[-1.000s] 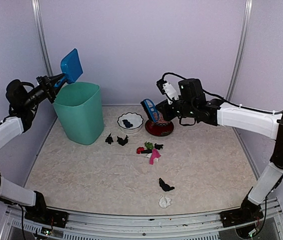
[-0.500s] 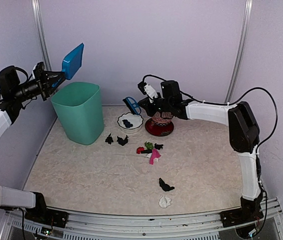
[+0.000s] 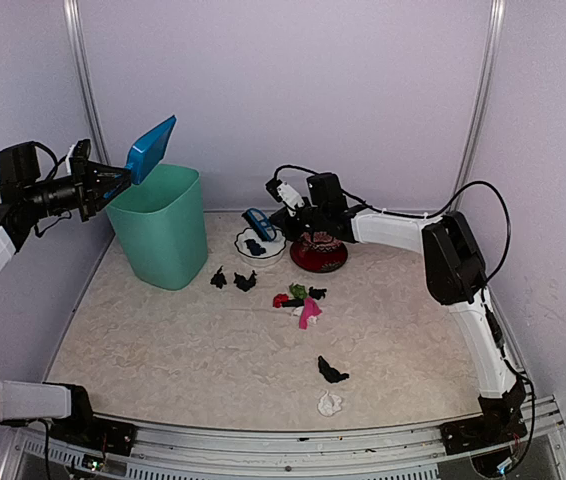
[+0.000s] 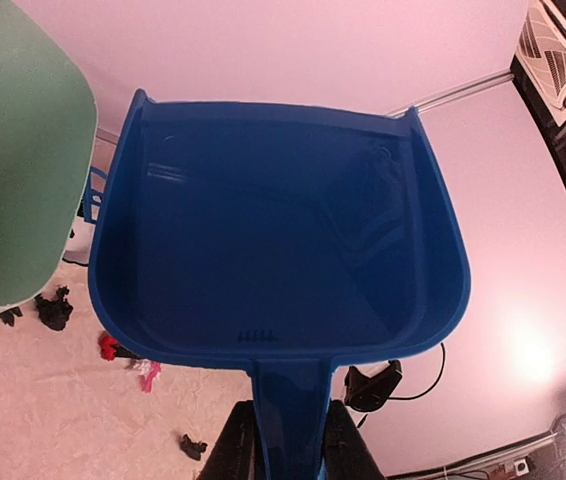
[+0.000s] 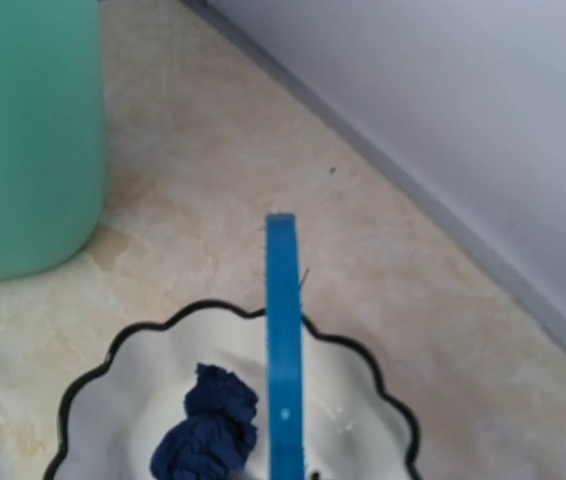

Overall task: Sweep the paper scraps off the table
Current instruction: Dump the paper scraps in the dustpan into the trash bin, then sweep the paper scraps at the center of the board.

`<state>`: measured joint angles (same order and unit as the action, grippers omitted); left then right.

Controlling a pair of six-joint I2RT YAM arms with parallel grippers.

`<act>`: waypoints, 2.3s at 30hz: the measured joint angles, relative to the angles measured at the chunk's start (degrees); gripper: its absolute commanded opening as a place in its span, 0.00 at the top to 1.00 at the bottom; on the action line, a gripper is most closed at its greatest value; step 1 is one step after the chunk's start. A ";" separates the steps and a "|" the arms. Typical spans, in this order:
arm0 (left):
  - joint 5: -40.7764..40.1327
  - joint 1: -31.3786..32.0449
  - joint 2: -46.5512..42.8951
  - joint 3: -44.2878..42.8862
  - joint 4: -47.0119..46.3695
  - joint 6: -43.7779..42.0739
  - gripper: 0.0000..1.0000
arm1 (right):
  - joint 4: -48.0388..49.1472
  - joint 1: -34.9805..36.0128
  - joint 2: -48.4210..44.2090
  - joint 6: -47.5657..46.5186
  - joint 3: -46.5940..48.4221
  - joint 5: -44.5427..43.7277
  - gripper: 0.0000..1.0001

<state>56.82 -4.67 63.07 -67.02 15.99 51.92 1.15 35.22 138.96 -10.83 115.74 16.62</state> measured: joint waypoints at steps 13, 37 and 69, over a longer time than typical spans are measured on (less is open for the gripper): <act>0.92 0.00 -0.83 -0.92 2.56 -3.19 1.00 | -4.79 -0.04 2.69 5.99 2.05 8.41 1.00; 2.54 0.00 -2.36 -0.98 3.89 -6.25 1.00 | -4.26 -3.23 -10.05 17.62 -9.46 26.45 1.00; -17.66 16.87 -6.38 -6.34 26.91 -26.91 1.00 | 3.41 14.69 -3.19 75.08 -9.49 -13.00 1.00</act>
<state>39.16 12.21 56.69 -73.36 42.89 25.02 4.56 49.91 135.76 64.25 106.26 3.62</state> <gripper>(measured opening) 0.158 0.043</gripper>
